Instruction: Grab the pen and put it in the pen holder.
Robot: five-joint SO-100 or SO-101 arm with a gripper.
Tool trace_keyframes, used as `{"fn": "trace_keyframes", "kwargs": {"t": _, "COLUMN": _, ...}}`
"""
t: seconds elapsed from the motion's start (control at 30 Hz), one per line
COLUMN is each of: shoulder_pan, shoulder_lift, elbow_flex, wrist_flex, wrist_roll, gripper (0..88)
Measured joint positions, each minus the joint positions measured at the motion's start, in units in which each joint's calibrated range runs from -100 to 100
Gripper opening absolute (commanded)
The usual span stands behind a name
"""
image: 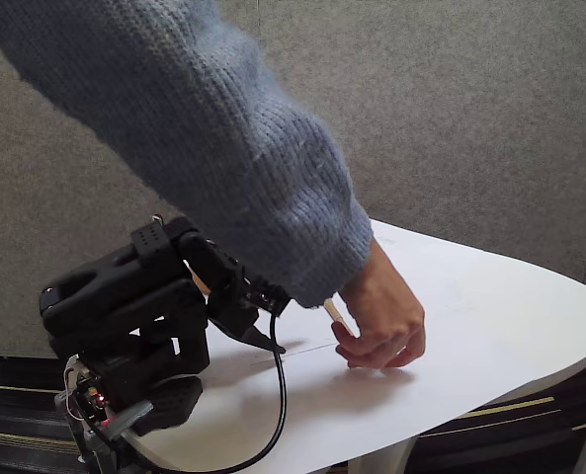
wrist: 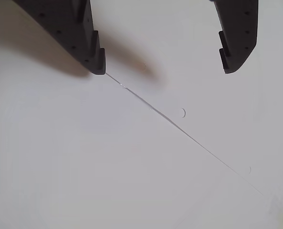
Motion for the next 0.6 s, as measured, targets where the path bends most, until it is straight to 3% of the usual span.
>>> {"fn": "trace_keyframes", "kwargs": {"t": 0.6, "shoulder_pan": 0.00, "shoulder_lift": 0.00, "elbow_flex": -2.26, "wrist_flex": 2.20, "wrist_roll": 0.15, "gripper": 34.2}}
